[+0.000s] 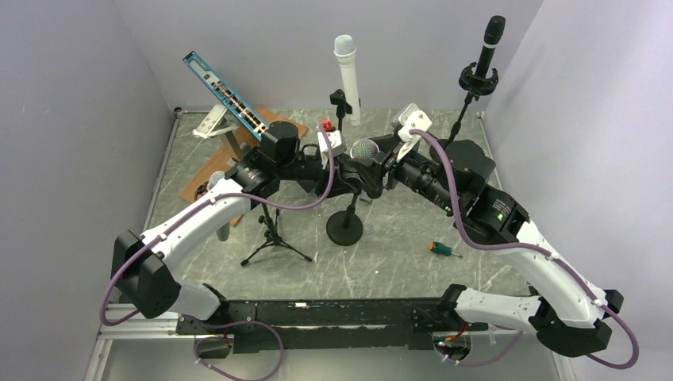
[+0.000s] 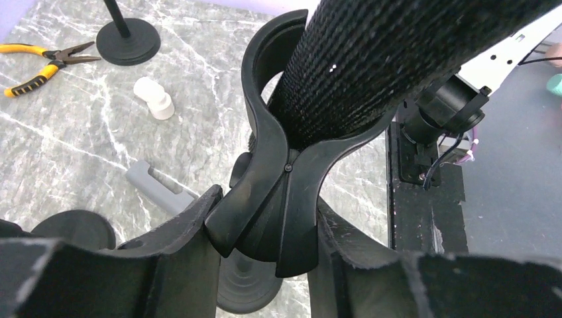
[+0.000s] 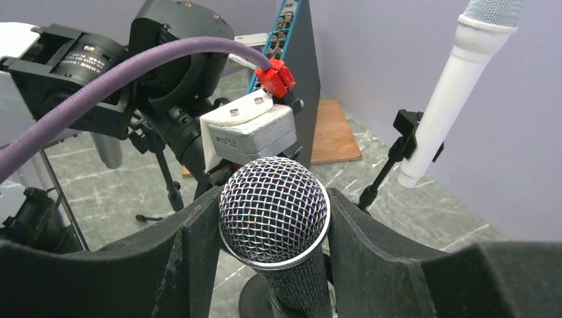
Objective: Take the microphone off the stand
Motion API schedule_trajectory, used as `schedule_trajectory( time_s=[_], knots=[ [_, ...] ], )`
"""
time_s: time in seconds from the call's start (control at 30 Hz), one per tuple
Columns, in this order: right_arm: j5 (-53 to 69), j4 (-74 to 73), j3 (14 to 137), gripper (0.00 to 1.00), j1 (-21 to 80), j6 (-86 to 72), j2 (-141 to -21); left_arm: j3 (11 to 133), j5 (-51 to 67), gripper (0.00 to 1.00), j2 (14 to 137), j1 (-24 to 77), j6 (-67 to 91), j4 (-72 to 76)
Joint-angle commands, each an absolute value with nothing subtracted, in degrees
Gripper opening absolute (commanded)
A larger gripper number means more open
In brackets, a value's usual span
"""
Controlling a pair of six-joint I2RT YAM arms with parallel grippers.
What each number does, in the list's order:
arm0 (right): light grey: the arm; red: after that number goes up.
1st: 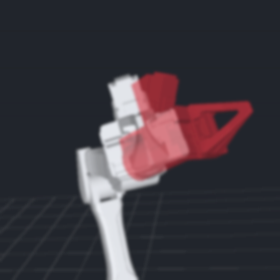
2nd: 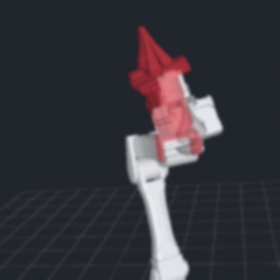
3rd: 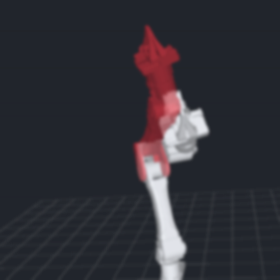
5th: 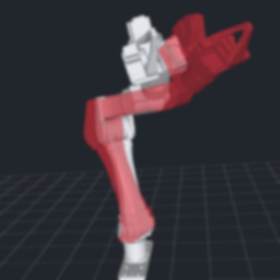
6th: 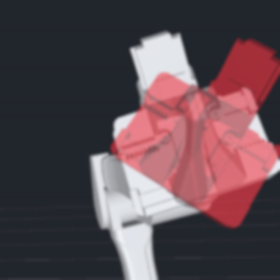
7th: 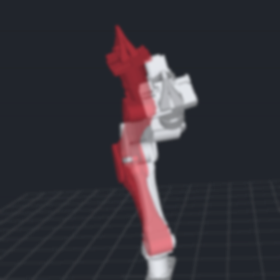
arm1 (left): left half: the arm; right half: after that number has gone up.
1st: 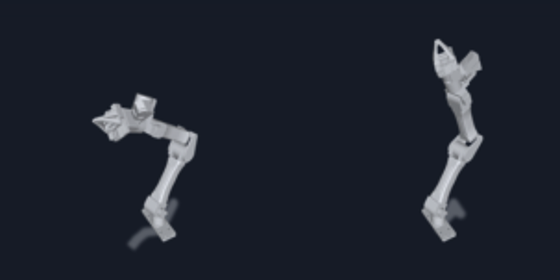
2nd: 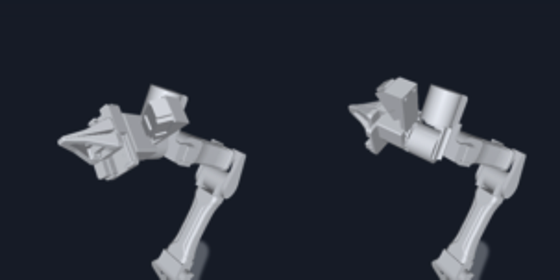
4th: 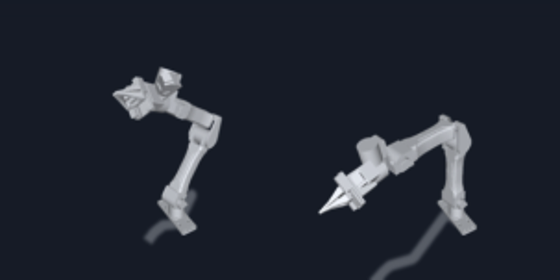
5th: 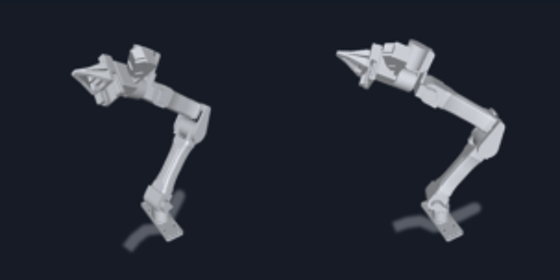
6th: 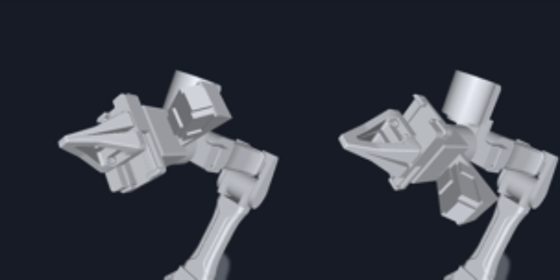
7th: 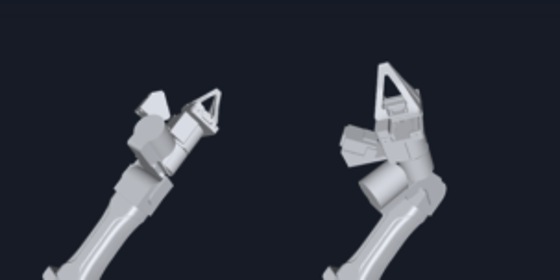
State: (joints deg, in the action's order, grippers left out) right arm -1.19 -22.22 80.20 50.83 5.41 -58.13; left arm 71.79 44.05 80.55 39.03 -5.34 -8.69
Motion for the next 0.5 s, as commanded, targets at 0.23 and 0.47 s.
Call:
schedule_trajectory(
  time_s=[0.23,0.47],
  knots=[
    [1.18,-14.77,92.92,0.00,51.06,8.89,-60.46,70.20,44.81,0.00,81.23,38.98,-5.22,-5.38],
    [-2.26,-11.78,103.26,0.00,51.04,10.71,-63.15,69.09,44.20,0.00,80.92,38.99,-5.11,-5.27]
  ],
)
